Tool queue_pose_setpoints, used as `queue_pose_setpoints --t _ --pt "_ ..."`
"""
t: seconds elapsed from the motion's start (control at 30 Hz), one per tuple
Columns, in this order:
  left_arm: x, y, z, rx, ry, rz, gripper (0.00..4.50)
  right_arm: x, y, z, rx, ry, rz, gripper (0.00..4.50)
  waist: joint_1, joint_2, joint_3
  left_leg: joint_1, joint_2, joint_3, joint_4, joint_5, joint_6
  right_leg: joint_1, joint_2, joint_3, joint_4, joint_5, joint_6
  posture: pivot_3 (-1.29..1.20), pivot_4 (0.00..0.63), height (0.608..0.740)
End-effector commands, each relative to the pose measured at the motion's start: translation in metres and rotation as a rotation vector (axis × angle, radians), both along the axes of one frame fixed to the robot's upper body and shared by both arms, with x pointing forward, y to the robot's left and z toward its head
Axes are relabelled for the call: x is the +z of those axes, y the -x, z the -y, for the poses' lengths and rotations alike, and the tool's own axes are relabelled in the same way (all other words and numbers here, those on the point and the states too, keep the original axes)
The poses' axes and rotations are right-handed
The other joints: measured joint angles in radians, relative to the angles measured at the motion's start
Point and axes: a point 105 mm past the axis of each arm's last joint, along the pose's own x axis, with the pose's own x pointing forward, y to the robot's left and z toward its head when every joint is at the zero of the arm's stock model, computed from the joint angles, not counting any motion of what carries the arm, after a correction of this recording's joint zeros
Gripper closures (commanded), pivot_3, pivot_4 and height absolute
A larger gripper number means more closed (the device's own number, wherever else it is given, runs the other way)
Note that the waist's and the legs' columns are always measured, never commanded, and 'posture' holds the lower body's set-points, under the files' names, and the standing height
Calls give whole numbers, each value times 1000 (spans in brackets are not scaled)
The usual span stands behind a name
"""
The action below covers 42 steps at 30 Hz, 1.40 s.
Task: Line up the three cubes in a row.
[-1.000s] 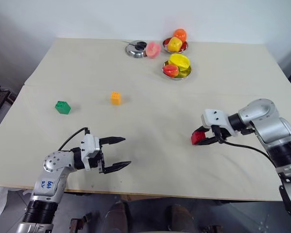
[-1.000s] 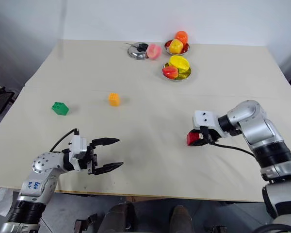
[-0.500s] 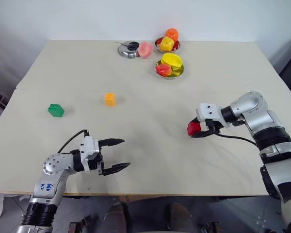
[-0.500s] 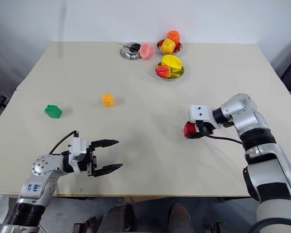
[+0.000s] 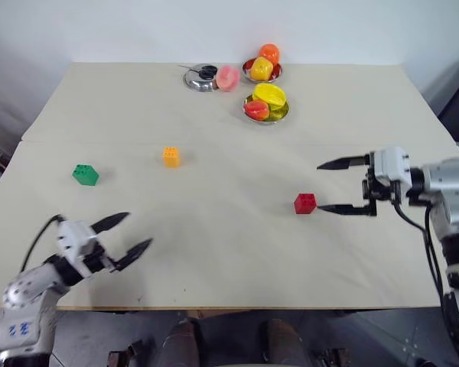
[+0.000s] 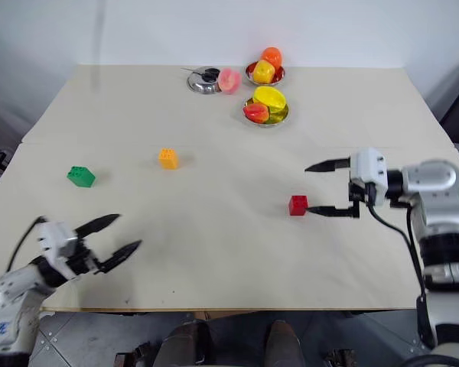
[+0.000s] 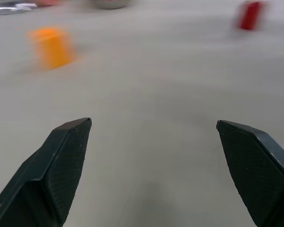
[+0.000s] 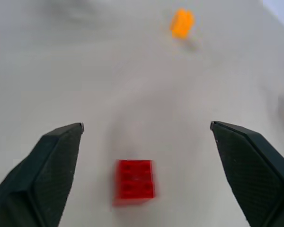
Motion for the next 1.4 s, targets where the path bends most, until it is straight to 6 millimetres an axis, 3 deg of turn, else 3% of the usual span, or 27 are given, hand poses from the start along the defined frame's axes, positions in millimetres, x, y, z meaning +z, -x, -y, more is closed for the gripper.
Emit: queue_pose_setpoints --t 0.03,0.13,0.27,0.5,0.57,0.8,0.97,1.13,1.27,1.4 --pt "15 18 -56 343 57 113 0 18 12 7 -71 -207 71 24 1 0 0 0 0 0 0 0 0 0 0 0 0 0 0 0 150 740" --pt "15 35 -88 557 134 140 0 6 22 10 -120 -280 41 24 2 0 0 0 0 0 1 0 0 0 0 0 1 0 0 0 150 740" --pt "7 49 -110 693 195 117 0 -3 38 -1 -152 -384 17 24 4 -1 0 2 0 0 1 0 0 2 0 0 0 0 0 0 150 740" --pt "13 34 -106 666 221 129 0 -16 52 -17 -128 -358 7 24 12 -2 -1 2 0 0 1 -1 0 2 0 0 0 0 0 0 150 740" --pt "16 15 -104 646 214 108 0 -15 52 -19 -128 -360 5 24 16 -2 -1 2 0 0 1 -1 0 2 0 0 0 0 0 0 150 740" --pt "40 -81 -90 557 224 -26 0 -11 52 -32 -102 -357 -10 24 49 -4 -2 2 1 -1 1 0 0 2 1 -1 1 2 -1 0 150 740" --pt "42 -111 -77 487 190 -77 0 -9 53 -41 -90 -362 -12 24 37 -4 -2 2 1 3 -2 0 -1 0 1 -1 1 2 -1 0 150 740" --pt "37 -126 -79 503 139 -114 0 -8 54 -47 -92 -368 -9 24 28 -6 -1 2 1 5 -7 0 -1 -2 2 -1 0 2 -1 0 150 740" --pt "46 -134 -71 453 160 -57 826 -9 53 -45 -118 -374 -9 0 27 -8 0 2 1 5 -7 0 -1 -2 1 -1 0 2 -1 0 150 740" --pt "40 -136 -69 434 123 -67 2104 -15 56 -39 -147 -361 -11 0 28 -8 0 2 1 5 -7 0 -1 -2 2 -1 1 2 -1 0 150 740"
